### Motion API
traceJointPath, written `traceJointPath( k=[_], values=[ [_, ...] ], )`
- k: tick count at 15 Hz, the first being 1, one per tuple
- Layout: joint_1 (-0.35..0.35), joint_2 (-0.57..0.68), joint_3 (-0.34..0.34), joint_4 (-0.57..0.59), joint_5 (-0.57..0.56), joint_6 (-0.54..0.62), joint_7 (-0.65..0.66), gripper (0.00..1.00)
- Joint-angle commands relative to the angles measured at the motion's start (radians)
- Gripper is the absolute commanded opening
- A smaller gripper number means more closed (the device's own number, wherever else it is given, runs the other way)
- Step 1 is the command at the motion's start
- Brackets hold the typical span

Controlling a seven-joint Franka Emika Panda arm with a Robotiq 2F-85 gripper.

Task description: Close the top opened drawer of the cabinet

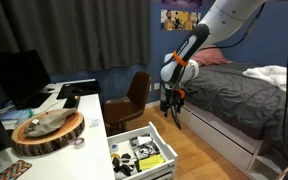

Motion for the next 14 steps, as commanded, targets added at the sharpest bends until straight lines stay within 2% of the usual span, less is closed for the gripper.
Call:
traceJointPath(
  k=[1,11,14],
  values=[
    [0.003,0.021,-0.008,0.019,0.002,-0.011,-0.004,1.0],
    [0.004,0.051,-0.011,0.051,0.002,-0.025,-0.004,1.0],
    [-0.001,0.125,-0.011,0.114,0.008,-0.026,-0.013,1.0]
  ],
)
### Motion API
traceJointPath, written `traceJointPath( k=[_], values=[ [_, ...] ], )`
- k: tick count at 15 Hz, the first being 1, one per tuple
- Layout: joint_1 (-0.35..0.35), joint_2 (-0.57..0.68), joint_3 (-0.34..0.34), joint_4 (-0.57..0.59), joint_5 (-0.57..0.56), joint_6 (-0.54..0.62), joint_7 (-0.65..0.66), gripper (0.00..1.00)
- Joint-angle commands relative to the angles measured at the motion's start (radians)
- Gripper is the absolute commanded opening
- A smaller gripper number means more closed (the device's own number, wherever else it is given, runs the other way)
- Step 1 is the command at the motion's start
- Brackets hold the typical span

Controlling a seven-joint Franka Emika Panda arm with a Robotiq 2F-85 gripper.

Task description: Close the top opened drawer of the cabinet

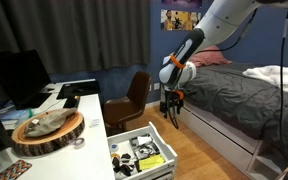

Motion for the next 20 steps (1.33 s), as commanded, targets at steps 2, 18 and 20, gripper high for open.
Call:
traceJointPath(
  k=[2,18,20],
  values=[
    [-0.004,0.126,0.002,0.106,0.017,-0.002,-0.019,1.0],
    [0.007,0.544,-0.025,0.482,0.0,-0.01,-0.024,0.62],
    [0.004,0.565,-0.022,0.507,0.003,-0.006,-0.03,0.47]
  ],
)
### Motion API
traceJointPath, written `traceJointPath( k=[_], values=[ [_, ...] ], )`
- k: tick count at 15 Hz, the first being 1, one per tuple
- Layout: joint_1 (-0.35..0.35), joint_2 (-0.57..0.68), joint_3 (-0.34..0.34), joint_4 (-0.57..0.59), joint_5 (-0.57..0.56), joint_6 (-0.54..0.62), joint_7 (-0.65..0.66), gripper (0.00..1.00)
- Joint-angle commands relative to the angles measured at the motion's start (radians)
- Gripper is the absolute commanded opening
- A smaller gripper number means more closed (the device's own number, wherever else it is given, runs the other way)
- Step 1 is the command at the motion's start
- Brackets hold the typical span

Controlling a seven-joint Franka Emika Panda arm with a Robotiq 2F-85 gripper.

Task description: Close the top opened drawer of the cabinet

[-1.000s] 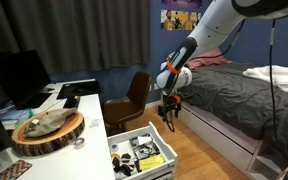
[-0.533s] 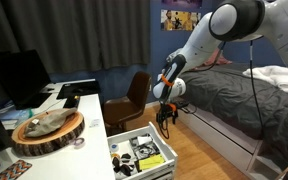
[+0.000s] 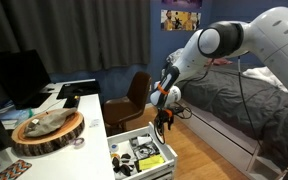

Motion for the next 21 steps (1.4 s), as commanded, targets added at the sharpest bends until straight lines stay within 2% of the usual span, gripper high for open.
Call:
traceJointPath(
  k=[1,6,7,16,21],
  values=[
    [0.0,0.054,0.0,0.079,0.003,-0.017,-0.022,0.39],
    [-0.02,0.066,0.035,0.098,0.02,-0.01,-0.078,0.05],
    [-0.023,0.066,0.042,0.099,0.022,-0.012,-0.091,0.01],
    [-0.094,0.06,0.14,0.084,0.045,0.034,-0.295,0.0],
    [-0.166,0.071,0.23,0.082,0.051,0.068,-0.509,0.0]
  ],
)
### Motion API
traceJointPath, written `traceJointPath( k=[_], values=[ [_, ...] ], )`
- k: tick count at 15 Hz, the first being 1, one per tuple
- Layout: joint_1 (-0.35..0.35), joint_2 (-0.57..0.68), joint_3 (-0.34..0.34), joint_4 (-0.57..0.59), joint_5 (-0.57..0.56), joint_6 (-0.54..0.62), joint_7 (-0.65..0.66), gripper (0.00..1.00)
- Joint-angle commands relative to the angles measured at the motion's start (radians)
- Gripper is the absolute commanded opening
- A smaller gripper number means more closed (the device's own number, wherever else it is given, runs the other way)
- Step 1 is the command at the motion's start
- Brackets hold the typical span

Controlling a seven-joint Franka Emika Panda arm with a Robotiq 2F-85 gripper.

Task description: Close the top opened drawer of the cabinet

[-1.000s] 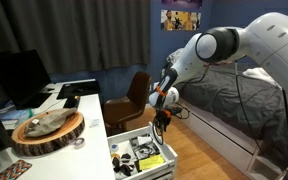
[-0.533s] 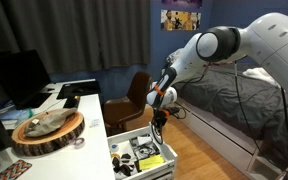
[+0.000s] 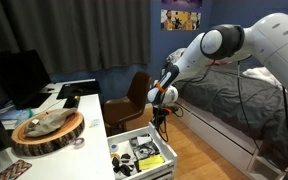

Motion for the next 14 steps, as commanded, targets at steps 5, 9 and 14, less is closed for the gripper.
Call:
traceJointPath(
  k=[5,9,14],
  values=[
    [-0.125,0.061,0.188,0.036,0.044,-0.035,-0.359,0.0],
    [-0.082,0.122,0.194,0.126,0.035,-0.131,-0.454,0.0],
    [-0.014,0.199,0.198,0.261,0.045,-0.229,-0.503,0.0]
  ],
)
